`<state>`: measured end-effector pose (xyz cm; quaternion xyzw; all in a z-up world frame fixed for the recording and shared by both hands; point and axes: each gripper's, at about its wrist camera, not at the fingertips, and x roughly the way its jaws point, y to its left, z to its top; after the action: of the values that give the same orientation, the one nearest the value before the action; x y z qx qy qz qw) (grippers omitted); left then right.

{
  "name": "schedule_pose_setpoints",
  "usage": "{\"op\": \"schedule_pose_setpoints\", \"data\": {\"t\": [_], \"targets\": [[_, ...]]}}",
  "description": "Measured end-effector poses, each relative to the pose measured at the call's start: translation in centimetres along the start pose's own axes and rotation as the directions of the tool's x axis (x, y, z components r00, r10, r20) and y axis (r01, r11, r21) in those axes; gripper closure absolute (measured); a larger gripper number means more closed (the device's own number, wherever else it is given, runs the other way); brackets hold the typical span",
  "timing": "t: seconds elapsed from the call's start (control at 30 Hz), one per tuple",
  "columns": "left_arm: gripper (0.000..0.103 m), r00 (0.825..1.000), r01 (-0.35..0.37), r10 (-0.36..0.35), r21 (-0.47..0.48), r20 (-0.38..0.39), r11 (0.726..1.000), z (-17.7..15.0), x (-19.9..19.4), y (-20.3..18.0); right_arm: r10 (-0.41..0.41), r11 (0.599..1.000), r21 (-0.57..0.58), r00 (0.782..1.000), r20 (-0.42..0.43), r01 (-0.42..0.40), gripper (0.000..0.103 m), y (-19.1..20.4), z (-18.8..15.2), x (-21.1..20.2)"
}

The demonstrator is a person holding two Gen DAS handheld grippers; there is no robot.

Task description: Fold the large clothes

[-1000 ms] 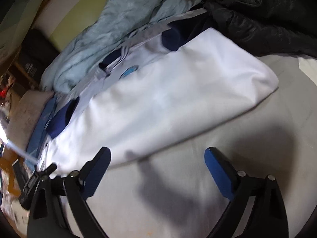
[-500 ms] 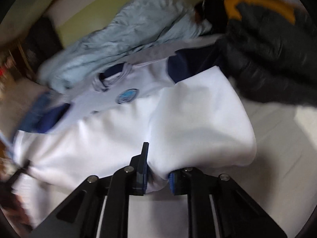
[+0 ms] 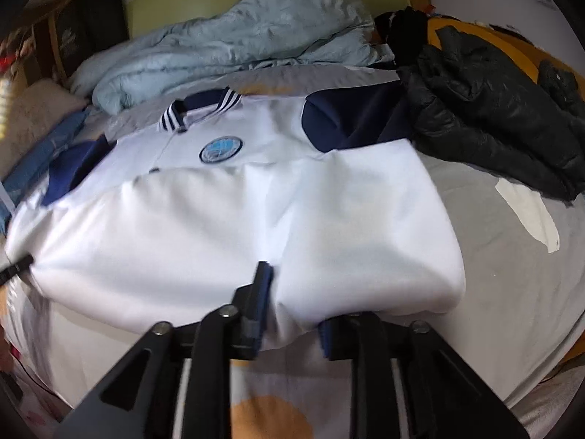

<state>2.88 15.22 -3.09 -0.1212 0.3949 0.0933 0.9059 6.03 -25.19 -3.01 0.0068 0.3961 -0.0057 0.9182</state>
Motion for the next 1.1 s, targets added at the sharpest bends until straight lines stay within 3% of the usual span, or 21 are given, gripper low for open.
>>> {"op": "schedule_pose_setpoints", "data": {"t": [0.03, 0.1, 0.17, 0.2, 0.27, 0.33, 0.43, 0.6, 0.67, 0.77, 0.83, 0.93, 1.1], "targets": [[0.065, 1.0, -0.007, 0.007, -0.011, 0.012, 1.0, 0.1, -0.4, 0.2, -0.019, 1.0, 0.018, 1.0, 0.009, 0.019, 0.066, -0.4, 0.2, -0.3], [0.04, 0.996, -0.059, 0.061, -0.031, 0.064, 0.998, 0.5, -1.4, 0.7, -0.046, 0.998, 0.04, 0.999, 0.017, 0.046, 0.065, -0.7, 0.5, -0.6], [0.027, 0.981, -0.121, 0.128, -0.059, 0.143, 0.991, 1.1, -2.8, 1.0, -0.072, 0.996, 0.058, 0.997, 0.036, 0.07, 0.065, -1.3, 1.2, -1.0], [0.025, 0.972, -0.14, 0.15, -0.065, 0.179, 0.988, 1.4, -3.5, 1.2, -0.07, 0.995, 0.068, 0.997, 0.043, 0.067, 0.065, -1.5, 1.4, -1.2], [0.024, 0.957, -0.156, 0.164, -0.056, 0.238, 0.986, 2.0, -4.7, 1.4, -0.075, 0.994, 0.087, 0.996, 0.049, 0.071, 0.064, -1.9, 1.5, -1.6], [0.023, 0.954, -0.138, 0.144, -0.038, 0.264, 0.99, 2.4, -5.4, 1.5, -0.113, 0.989, 0.101, 0.991, 0.072, 0.105, 0.063, -2.4, 1.7, -2.1], [0.023, 0.962, -0.1, 0.102, -0.021, 0.252, 0.995, 2.4, -5.2, 1.4, -0.145, 0.985, 0.115, 0.983, 0.109, 0.132, 0.062, -3.2, 1.8, -2.9], [0.023, 0.975, -0.06, 0.052, 0.029, 0.216, 0.998, 2.4, -4.8, 0.6, -0.115, 0.987, 0.128, 0.983, 0.146, 0.096, 0.061, -3.8, 2.1, -3.9], [0.023, 0.975, -0.042, 0.035, 0.029, 0.222, 0.999, 2.4, -5.1, 0.4, -0.16, 0.985, 0.1, 0.967, 0.199, 0.142, 0.058, -3.3, 2.3, -4.8], [0.023, 0.974, -0.012, 0.007, 0.019, 0.228, 1.0, 2.7, -5.6, 0.4, -0.156, 0.987, 0.067, 0.956, 0.25, 0.143, 0.055, -2.8, 2.5, -5.5], [0.023, 0.973, 0.009, -0.012, 0.016, 0.231, 1.0, 3.0, -6.0, 0.5, -0.131, 0.991, 0.048, 0.96, 0.247, 0.123, 0.053, -2.4, 2.5, -5.4], [0.022, 0.971, 0.036, -0.038, 0.01, 0.238, 0.999, 3.2, -6.3, 0.7, -0.063, 0.998, 0.029, 0.983, 0.172, 0.059, 0.052, -2.0, 2.3, -3.8], [0.022, 0.969, 0.066, -0.071, 0.029, 0.236, 0.997, 3.2, -6.2, 0.4, -0.059, 0.998, -0.011, 0.988, 0.143, 0.061, 0.052, -0.8, 1.9, -2.6]]}}
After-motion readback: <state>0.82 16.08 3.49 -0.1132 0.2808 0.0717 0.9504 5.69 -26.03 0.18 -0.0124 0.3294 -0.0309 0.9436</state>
